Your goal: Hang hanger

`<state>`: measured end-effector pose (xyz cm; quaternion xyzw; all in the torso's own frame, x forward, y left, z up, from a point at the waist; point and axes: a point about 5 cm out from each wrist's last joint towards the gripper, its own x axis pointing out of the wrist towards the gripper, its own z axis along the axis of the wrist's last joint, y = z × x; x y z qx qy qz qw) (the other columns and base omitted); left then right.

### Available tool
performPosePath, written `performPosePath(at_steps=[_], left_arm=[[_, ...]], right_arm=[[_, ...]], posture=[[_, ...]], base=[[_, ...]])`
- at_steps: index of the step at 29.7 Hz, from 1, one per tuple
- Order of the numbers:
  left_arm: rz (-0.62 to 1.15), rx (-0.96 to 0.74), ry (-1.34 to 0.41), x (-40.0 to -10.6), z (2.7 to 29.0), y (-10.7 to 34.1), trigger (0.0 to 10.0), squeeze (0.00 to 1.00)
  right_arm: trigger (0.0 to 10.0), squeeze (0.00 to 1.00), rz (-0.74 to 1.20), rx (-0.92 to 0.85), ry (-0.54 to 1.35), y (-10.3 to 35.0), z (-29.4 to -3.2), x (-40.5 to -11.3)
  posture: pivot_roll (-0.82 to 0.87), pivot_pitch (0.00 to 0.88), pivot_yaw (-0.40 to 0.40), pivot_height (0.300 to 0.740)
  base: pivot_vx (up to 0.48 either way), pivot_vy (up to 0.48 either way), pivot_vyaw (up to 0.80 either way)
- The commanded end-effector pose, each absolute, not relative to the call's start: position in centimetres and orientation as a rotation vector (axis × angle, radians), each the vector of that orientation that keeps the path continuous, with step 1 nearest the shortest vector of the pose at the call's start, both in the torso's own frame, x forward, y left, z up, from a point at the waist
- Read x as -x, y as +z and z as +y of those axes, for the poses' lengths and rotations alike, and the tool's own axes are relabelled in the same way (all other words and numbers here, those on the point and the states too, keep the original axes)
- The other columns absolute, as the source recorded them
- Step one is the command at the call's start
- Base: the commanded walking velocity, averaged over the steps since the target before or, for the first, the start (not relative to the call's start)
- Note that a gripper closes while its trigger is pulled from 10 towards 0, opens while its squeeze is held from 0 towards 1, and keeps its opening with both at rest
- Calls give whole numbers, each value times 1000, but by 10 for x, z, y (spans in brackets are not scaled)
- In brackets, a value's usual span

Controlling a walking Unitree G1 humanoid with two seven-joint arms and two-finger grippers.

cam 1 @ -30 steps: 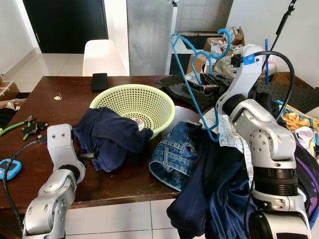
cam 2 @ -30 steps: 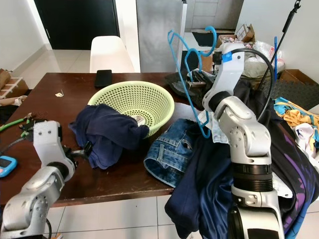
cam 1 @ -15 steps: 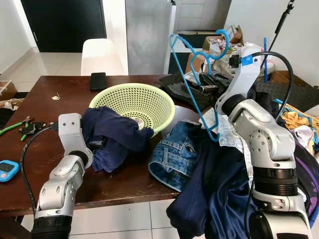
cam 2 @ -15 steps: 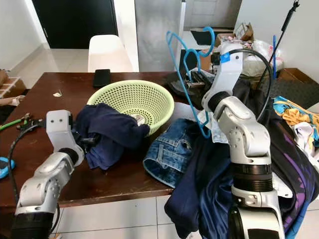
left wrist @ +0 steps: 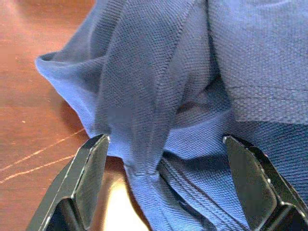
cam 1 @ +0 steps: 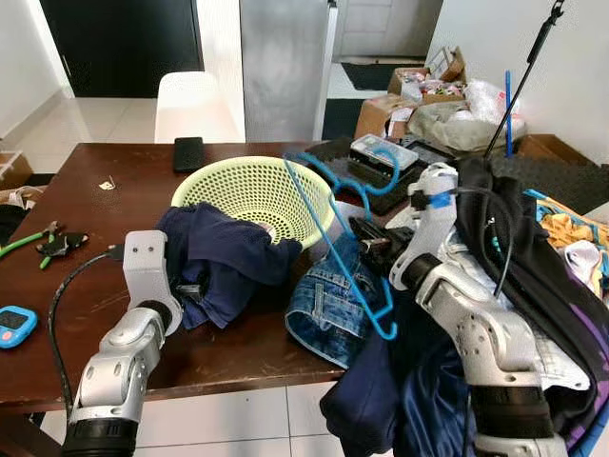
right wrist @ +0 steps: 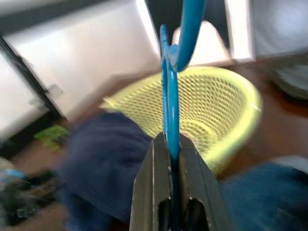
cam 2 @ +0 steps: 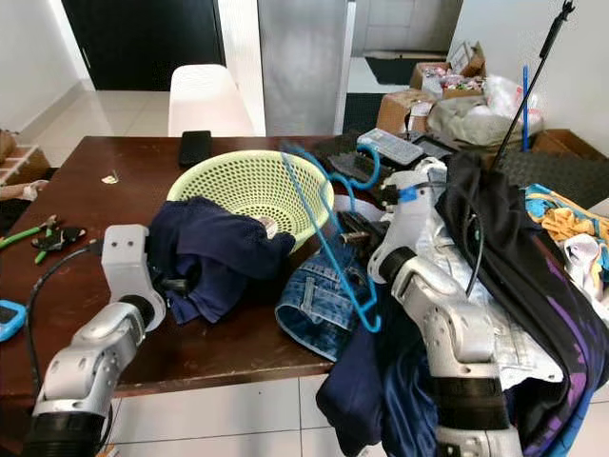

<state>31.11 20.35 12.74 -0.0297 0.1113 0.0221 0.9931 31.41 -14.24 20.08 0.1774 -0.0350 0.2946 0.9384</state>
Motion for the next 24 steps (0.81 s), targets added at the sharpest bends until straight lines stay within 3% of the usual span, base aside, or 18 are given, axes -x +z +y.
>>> performPosePath(at_steps=[1, 8, 9, 13, 14, 19, 20, 21, 23, 24], left_arm=[[229, 38, 50, -311, 208, 125, 10000, 0], [209, 25, 49, -312, 209, 129, 10000, 0], [205, 21, 48, -313, 210, 130, 8667, 0], [205, 21, 48, -313, 210, 130, 8667, 0], [208, 19, 40, -313, 210, 130, 8000, 0], [244, 9, 12, -314, 208, 124, 8392, 0], [268, -21, -1, -316, 208, 119, 5098, 0], [268, -21, -1, -316, 208, 119, 5098, 0], [290, -130, -4, -324, 212, 116, 2275, 0], [290, -130, -4, -324, 212, 116, 2275, 0]], right_arm=[[10000, 0, -126, -385, 623, 206, -145, -310], [10000, 0, -186, -473, 653, 202, -145, -303], [10000, 0, -200, -521, 652, 199, -147, -301], [10000, 0, -200, -521, 652, 199, -147, -301], [10000, 0, -207, -549, 656, 197, -147, -299], [10000, 0, -208, -563, 660, 196, -146, -299], [10000, 0, -206, -562, 663, 195, -145, -299], [10000, 0, -206, -562, 663, 195, -145, -299], [10000, 0, -203, -555, 668, 195, -143, -299], [10000, 0, -203, -555, 668, 195, -143, -299]], posture=[[73, 75, -40, 740], [80, 80, -39, 740], [73, 80, -36, 740], [73, 80, -36, 740], [75, 83, -37, 740], [69, 82, -37, 740], [64, 81, -36, 740], [64, 81, -36, 740], [55, 78, -35, 740], [55, 78, -35, 740]], base=[[0, 0, 0], [0, 0, 0], [0, 0, 0], [0, 0, 0], [0, 0, 0], [0, 0, 0], [0, 0, 0], [0, 0, 0], [0, 0, 0], [0, 0, 0]])
